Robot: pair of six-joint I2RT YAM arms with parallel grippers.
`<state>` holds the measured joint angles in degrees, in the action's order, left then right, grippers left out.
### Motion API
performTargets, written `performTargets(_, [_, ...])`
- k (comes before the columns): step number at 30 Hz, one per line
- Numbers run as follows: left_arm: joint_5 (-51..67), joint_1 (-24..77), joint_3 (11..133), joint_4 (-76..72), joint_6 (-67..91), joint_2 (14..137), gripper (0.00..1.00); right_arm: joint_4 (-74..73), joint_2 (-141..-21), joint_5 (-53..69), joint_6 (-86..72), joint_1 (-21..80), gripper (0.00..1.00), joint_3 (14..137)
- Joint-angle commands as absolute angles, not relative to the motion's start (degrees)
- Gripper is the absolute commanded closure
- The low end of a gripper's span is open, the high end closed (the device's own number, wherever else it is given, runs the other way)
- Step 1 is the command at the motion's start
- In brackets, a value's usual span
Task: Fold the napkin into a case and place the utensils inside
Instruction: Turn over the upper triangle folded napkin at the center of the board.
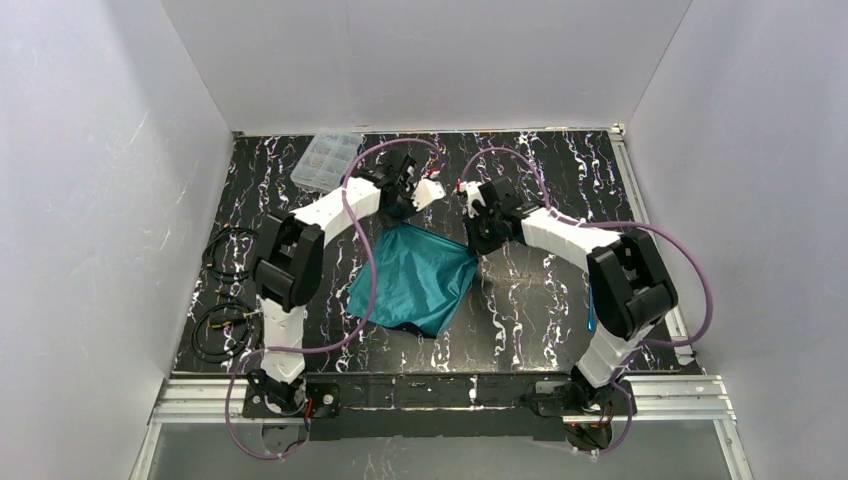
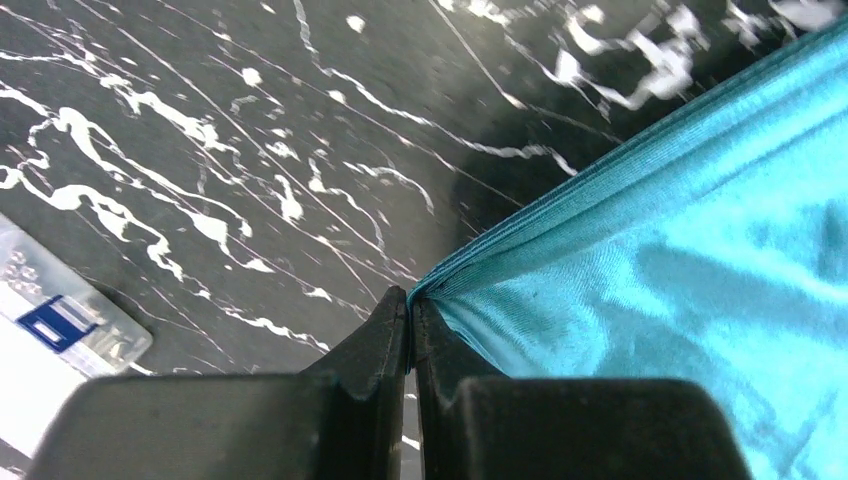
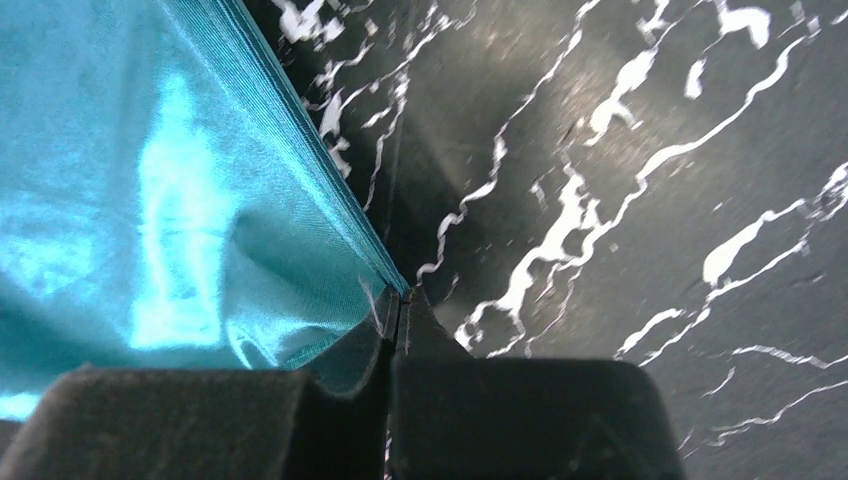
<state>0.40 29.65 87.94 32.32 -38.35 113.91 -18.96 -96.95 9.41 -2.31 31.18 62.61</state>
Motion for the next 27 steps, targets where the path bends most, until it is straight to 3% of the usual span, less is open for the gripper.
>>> performTargets(1, [-5.0, 28.9, 95.7, 31.9, -34.7, 117.3, 1.0, -18.8, -101.1, 7.8, 1.8, 29.3, 0.99, 68.1])
performTargets(4, [-4.8, 29.0, 99.7, 31.9, -32.9, 119.8, 0.99, -19.0, -103.9, 6.8, 2.7, 28.6, 0.98, 70.3])
performTargets(6, [-4.8, 29.0, 101.7, 31.9, -31.3, 121.0, 0.88, -19.4, -105.7, 6.1, 3.4, 28.3, 0.95, 72.2])
performTargets(9, [-5.5, 29.1, 103.6, 31.6, -29.3, 122.0, 0.63, -20.0, -108.2, 4.3, 3.9, 28.0, 0.86, 74.8])
performTargets(12, [-6.2, 29.1, 104.0, 31.1, -28.9, 121.4, 0.22, -20.1, -109.8, 2.4, 4.0, 27.9, 0.72, 77.6])
performTargets(13, [-6.0, 29.0, 104.1, 31.3, -28.9, 120.8, 0.18, -20.1, -110.0, 1.7, 4.0, 27.9, 0.69, 78.6])
performTargets(16, [-3.7, 29.0, 104.5, 32.9, -28.1, 117.9, 0.16, -20.5, -110.0, 0.3, 3.6, 27.8, 0.59, 81.1])
performTargets(17, [-1.7, 29.0, 104.7, 33.7, -27.9, 116.7, 0.16, -20.4, -109.7, 0.3, 3.1, 27.8, 0.49, 81.7])
performTargets(19, [3.2, 29.1, 104.0, 35.5, -28.2, 113.8, 0.18, -20.2, -108.4, -1.0, 1.6, 27.8, 0.38, 82.3])
performTargets(23, [10.1, 29.0, 99.9, 39.2, -31.6, 109.2, 0.23, -19.5, -104.2, -1.8, -2.2, 27.8, 0.37, 80.2])
performTargets(27, [9.8, 28.4, 98.8, 42.5, -33.3, 110.1, 0.39, -20.0, -99.9, 2.2, -8.9, 27.8, 0.41, 75.3])
